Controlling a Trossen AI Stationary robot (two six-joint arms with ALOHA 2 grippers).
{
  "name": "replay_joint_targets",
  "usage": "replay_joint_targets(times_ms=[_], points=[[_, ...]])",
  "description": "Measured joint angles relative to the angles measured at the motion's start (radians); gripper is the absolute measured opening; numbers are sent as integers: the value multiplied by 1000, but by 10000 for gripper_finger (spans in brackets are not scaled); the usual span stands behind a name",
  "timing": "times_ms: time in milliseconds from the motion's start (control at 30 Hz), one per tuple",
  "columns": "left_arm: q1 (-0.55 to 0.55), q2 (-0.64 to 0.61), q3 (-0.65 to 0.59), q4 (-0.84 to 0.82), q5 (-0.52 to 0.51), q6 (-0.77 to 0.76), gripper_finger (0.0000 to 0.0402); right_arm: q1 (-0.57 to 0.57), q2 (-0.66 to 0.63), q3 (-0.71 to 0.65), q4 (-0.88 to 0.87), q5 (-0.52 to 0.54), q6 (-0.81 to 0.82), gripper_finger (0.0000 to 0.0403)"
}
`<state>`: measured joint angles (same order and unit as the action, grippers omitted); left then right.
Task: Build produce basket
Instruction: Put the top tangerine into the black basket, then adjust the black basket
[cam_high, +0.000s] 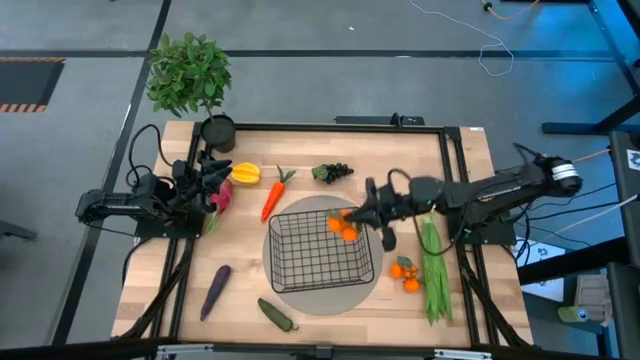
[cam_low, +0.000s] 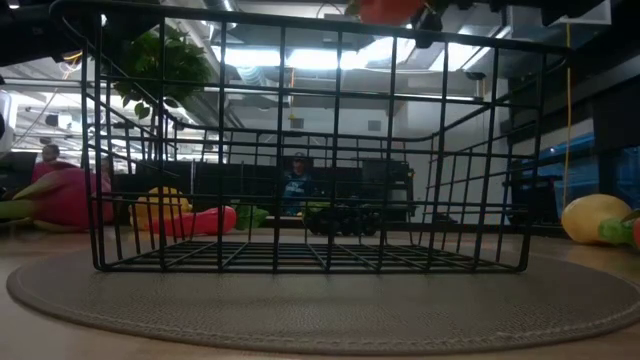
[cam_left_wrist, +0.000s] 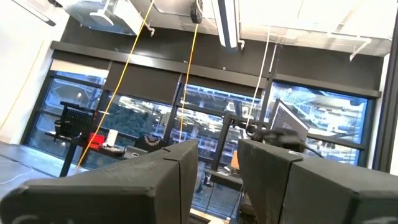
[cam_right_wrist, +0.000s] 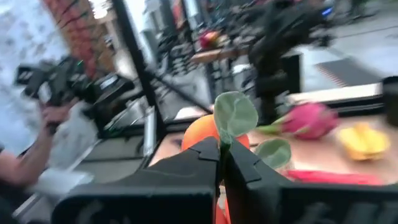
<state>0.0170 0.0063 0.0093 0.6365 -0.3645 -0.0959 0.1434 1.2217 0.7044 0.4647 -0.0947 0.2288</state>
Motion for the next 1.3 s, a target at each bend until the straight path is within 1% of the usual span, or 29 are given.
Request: replay_joint_targets(times_ms=[167,300,433,633,700,767,833,900,933,967,1067,1300], points=[[0,0,0,-1,0,0,105,51,98,0,46,58,-7,2],[0,0,-1,-16,0,-1,105,53,148,0,59,59,-1,18],[0,0,-1,-16,0,-2,105,53,166,0,74,59,-2,48],[0,0,-1,-16,0,-2,105,52,161,0,79,59,1,102],[0,0,-1,-16,0,-2,105,50,155,0,76,64,-2,115],[0,0,-1,-16,0,-2,105,42,146,0,71,132,-2,121],[0,0,-1,-16,0,-2,105,29,135,1,7,260,-19,123],[0,0,-1,-18,0,-3,105,11,129,1,-121,397,-23,123],[0,0,-1,-18,0,-4,105,1,128,1,-196,445,3,123],[0,0,-1,-18,0,-6,105,-11,128,0,-259,470,38,123],[0,0,-1,-18,0,-6,105,-48,128,0,-393,485,130,123],[0,0,-1,-18,0,-6,105,-89,124,0,-394,486,105,123]])
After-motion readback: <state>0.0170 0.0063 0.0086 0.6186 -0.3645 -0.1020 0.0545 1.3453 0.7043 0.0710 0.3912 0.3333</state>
